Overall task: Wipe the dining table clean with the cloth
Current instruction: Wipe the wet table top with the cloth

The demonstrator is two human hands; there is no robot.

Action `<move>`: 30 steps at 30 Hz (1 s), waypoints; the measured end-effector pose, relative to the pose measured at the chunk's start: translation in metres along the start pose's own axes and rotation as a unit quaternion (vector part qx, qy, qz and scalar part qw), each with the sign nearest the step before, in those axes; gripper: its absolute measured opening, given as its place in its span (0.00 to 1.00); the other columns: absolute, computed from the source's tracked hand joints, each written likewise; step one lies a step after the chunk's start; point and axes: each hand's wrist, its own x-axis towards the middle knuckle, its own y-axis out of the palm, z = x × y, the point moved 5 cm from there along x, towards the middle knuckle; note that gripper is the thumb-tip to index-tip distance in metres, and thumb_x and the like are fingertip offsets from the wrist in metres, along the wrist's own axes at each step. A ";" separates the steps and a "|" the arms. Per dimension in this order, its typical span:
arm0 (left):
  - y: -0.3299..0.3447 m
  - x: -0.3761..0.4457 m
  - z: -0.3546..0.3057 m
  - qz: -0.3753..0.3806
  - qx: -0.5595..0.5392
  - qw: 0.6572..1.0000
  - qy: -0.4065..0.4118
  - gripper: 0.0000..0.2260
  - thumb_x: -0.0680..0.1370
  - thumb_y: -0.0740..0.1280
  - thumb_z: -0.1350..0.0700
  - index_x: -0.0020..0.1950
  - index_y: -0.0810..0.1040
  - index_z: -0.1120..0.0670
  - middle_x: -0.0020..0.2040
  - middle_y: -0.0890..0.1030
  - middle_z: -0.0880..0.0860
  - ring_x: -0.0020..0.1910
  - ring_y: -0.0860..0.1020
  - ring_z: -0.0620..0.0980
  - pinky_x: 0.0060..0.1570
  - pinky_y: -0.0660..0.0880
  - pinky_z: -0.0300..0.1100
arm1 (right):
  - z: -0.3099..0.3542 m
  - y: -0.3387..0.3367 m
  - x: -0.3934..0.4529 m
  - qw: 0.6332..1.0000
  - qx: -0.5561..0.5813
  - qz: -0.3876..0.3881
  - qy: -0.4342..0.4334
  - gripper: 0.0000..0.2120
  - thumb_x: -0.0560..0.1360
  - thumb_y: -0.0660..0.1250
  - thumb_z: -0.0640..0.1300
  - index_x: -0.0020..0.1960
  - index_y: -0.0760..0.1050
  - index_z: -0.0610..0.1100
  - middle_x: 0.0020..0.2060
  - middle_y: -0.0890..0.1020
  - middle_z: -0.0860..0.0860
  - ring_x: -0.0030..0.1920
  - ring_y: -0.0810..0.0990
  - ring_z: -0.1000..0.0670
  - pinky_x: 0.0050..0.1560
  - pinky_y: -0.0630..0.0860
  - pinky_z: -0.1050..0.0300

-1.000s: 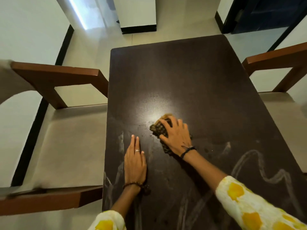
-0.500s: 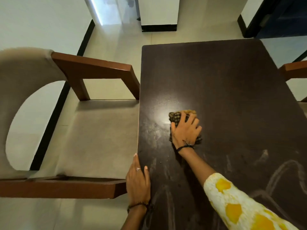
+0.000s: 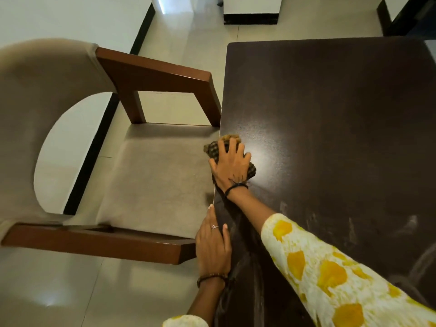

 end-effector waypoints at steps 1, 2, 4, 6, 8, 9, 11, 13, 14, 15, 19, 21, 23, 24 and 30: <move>0.000 0.000 0.000 0.002 0.004 1.000 -0.002 0.24 0.77 0.53 0.50 0.71 0.61 0.60 0.65 0.73 0.59 0.60 0.74 0.55 0.58 0.70 0.47 | 0.002 -0.001 -0.011 1.000 0.016 -0.005 -0.025 0.26 0.59 0.73 0.58 0.53 0.78 0.48 0.49 0.79 0.45 0.43 0.77 0.44 0.40 0.73 0.53; 0.000 0.000 0.000 0.004 0.008 1.000 -0.006 0.24 0.77 0.53 0.50 0.71 0.62 0.60 0.65 0.73 0.59 0.60 0.75 0.56 0.58 0.71 0.48 | 0.003 -0.001 -0.024 0.998 0.030 -0.009 -0.049 0.26 0.60 0.73 0.58 0.54 0.78 0.47 0.50 0.79 0.44 0.43 0.76 0.44 0.40 0.74 0.52; 0.001 0.000 0.001 0.006 0.008 1.000 -0.017 0.24 0.77 0.53 0.50 0.70 0.63 0.61 0.63 0.74 0.60 0.59 0.75 0.57 0.56 0.74 0.51 | 0.002 -0.004 -0.049 0.994 0.046 -0.009 -0.095 0.27 0.61 0.73 0.58 0.56 0.77 0.47 0.52 0.78 0.44 0.44 0.76 0.43 0.41 0.74 0.51; 0.000 0.000 0.000 0.004 -0.001 1.000 -0.021 0.24 0.77 0.53 0.49 0.70 0.63 0.61 0.62 0.75 0.60 0.58 0.76 0.57 0.55 0.74 0.52 | -0.001 -0.007 -0.062 0.991 0.043 -0.012 -0.124 0.26 0.62 0.72 0.59 0.56 0.77 0.48 0.52 0.78 0.45 0.45 0.76 0.44 0.41 0.73 0.52; 0.000 0.000 0.000 0.005 -0.002 1.000 -0.021 0.24 0.77 0.53 0.49 0.69 0.64 0.61 0.62 0.75 0.60 0.58 0.76 0.57 0.56 0.73 0.51 | -0.004 -0.007 -0.060 0.989 0.039 -0.011 -0.141 0.24 0.63 0.70 0.60 0.55 0.76 0.49 0.53 0.78 0.45 0.45 0.76 0.44 0.40 0.72 0.52; 0.000 0.000 0.000 0.004 0.000 1.000 -0.020 0.24 0.77 0.53 0.49 0.70 0.63 0.61 0.62 0.75 0.60 0.58 0.76 0.57 0.56 0.72 0.49 | -0.004 -0.005 -0.054 0.989 0.040 -0.004 -0.146 0.24 0.64 0.70 0.60 0.55 0.76 0.49 0.53 0.77 0.45 0.45 0.76 0.44 0.40 0.72 0.52; 0.001 0.000 0.002 0.003 -0.001 1.000 -0.020 0.25 0.77 0.52 0.49 0.71 0.62 0.60 0.63 0.75 0.60 0.59 0.75 0.56 0.57 0.70 0.46 | -0.005 0.002 -0.032 0.988 0.052 0.020 -0.146 0.23 0.65 0.69 0.59 0.55 0.76 0.48 0.55 0.77 0.44 0.46 0.76 0.43 0.41 0.72 0.50; 0.002 0.000 0.003 0.004 -0.006 1.000 -0.023 0.26 0.77 0.52 0.48 0.72 0.60 0.59 0.64 0.74 0.59 0.60 0.74 0.55 0.58 0.68 0.45 | -0.006 0.007 0.000 0.988 0.056 0.051 -0.134 0.23 0.67 0.68 0.58 0.57 0.74 0.46 0.58 0.75 0.43 0.49 0.74 0.41 0.44 0.71 0.49; 0.002 -0.001 0.003 0.004 -0.010 1.000 -0.025 0.26 0.77 0.51 0.47 0.72 0.60 0.58 0.64 0.74 0.59 0.60 0.74 0.55 0.59 0.68 0.46 | -0.006 0.009 0.017 0.988 0.048 0.073 -0.128 0.24 0.69 0.66 0.58 0.60 0.73 0.46 0.60 0.73 0.42 0.52 0.73 0.41 0.47 0.70 0.48; 0.002 -0.001 0.003 0.004 -0.013 1.000 -0.026 0.26 0.77 0.51 0.47 0.72 0.60 0.58 0.64 0.74 0.59 0.60 0.74 0.55 0.59 0.69 0.46 | -0.005 0.011 0.032 0.987 0.035 0.094 -0.127 0.25 0.71 0.64 0.58 0.63 0.71 0.46 0.63 0.71 0.43 0.54 0.71 0.41 0.49 0.68 0.48; 0.002 -0.001 0.002 0.005 -0.008 1.000 -0.028 0.26 0.77 0.52 0.48 0.72 0.60 0.59 0.63 0.74 0.59 0.60 0.74 0.56 0.59 0.72 0.50 | -0.001 0.012 0.053 0.983 0.029 0.109 -0.143 0.23 0.73 0.61 0.57 0.62 0.70 0.46 0.63 0.71 0.44 0.56 0.70 0.41 0.50 0.66 0.49; 0.001 0.000 0.001 0.008 -0.007 1.000 -0.029 0.25 0.77 0.52 0.48 0.71 0.61 0.59 0.63 0.74 0.59 0.60 0.75 0.56 0.58 0.71 0.50 | -0.001 0.010 0.035 0.977 0.050 0.096 -0.182 0.21 0.72 0.63 0.56 0.59 0.73 0.45 0.59 0.74 0.44 0.52 0.72 0.40 0.46 0.69 0.49; 0.002 0.001 0.001 0.015 -0.001 0.999 -0.033 0.25 0.77 0.52 0.48 0.71 0.62 0.60 0.63 0.75 0.60 0.60 0.75 0.57 0.58 0.70 0.50 | -0.004 0.004 0.007 0.968 0.074 0.069 -0.229 0.20 0.69 0.61 0.57 0.54 0.76 0.45 0.52 0.77 0.44 0.46 0.74 0.41 0.41 0.71 0.50; 0.002 0.001 0.001 0.017 0.004 0.999 -0.035 0.25 0.77 0.52 0.49 0.70 0.62 0.60 0.63 0.75 0.60 0.60 0.75 0.57 0.58 0.70 0.50 | -0.006 0.000 -0.008 0.962 0.085 0.063 -0.252 0.21 0.69 0.59 0.57 0.53 0.77 0.45 0.50 0.78 0.45 0.44 0.74 0.42 0.39 0.71 0.51; 0.002 0.001 0.000 0.010 0.015 0.999 -0.032 0.25 0.77 0.52 0.49 0.70 0.64 0.61 0.63 0.75 0.60 0.59 0.75 0.58 0.57 0.72 0.52 | -0.013 -0.007 -0.033 0.935 0.099 0.061 -0.336 0.23 0.68 0.55 0.60 0.52 0.79 0.47 0.47 0.80 0.49 0.42 0.75 0.45 0.38 0.71 0.54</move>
